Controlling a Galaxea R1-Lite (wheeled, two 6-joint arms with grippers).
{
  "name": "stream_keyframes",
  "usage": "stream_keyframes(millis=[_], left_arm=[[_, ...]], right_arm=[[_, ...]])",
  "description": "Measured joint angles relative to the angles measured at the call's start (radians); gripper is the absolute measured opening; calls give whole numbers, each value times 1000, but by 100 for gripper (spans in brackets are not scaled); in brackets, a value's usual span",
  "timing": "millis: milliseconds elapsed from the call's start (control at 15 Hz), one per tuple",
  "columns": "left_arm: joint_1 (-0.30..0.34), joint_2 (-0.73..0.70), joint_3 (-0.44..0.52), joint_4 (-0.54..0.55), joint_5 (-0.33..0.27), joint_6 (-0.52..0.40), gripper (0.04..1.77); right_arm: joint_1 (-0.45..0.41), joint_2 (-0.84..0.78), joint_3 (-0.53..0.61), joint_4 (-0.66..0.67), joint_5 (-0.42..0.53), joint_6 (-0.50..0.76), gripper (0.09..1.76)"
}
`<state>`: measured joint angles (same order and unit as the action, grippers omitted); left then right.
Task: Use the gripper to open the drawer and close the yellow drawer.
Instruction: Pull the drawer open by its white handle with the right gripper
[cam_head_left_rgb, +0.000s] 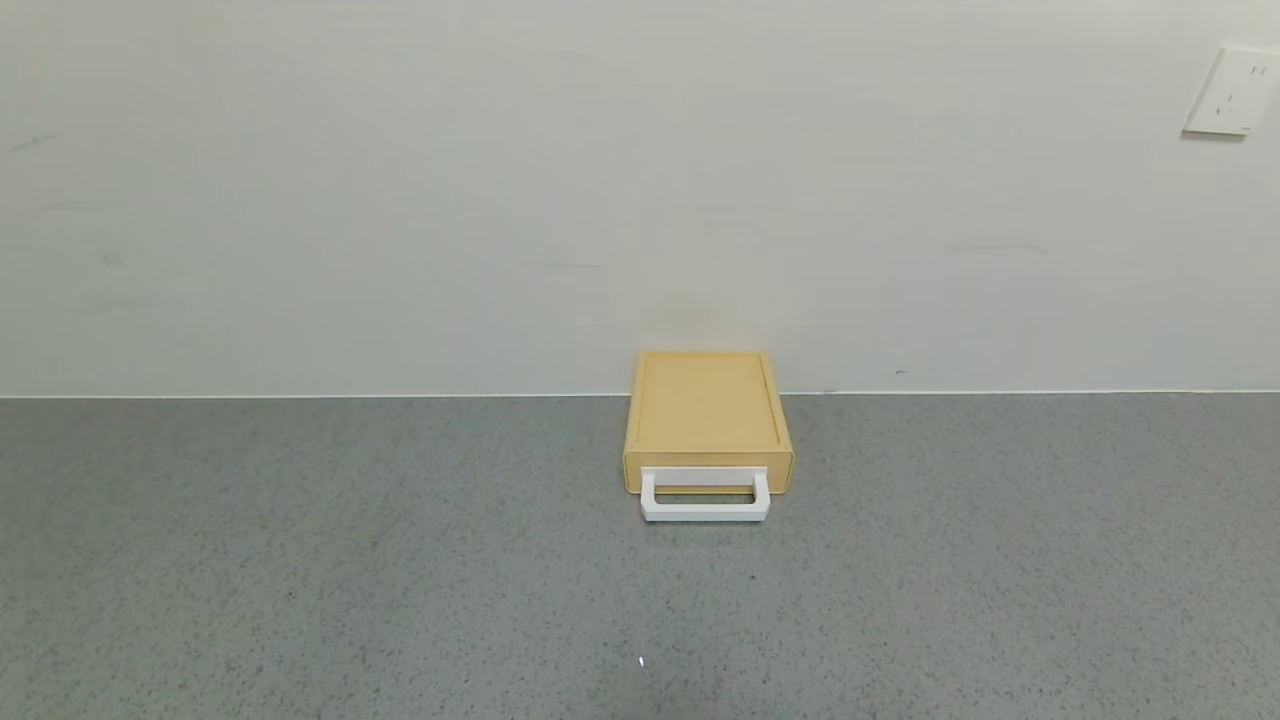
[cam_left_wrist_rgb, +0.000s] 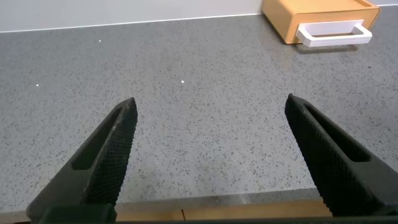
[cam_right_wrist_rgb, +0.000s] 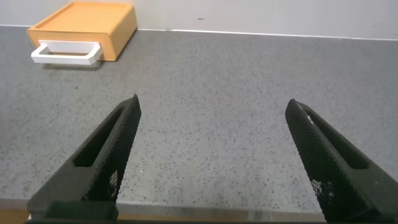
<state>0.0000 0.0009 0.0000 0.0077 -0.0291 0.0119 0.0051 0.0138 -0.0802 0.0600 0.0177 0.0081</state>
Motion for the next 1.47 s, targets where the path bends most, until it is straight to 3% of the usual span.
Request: stream_keyframes(millis=[333,800,1200,1467], left_arm=[[0,0,0,0,0,0,172],[0,0,0,0,0,0,172],[0,0,0,0,0,0,172],[0,0,0,0,0,0,172]], right_arm=[[12,219,-242,97,22,1,171],[55,841,-716,109,46,11,171],[354,1350,-1062,120,-162,86,171],[506,1623,-1229,123,-259,184,171]])
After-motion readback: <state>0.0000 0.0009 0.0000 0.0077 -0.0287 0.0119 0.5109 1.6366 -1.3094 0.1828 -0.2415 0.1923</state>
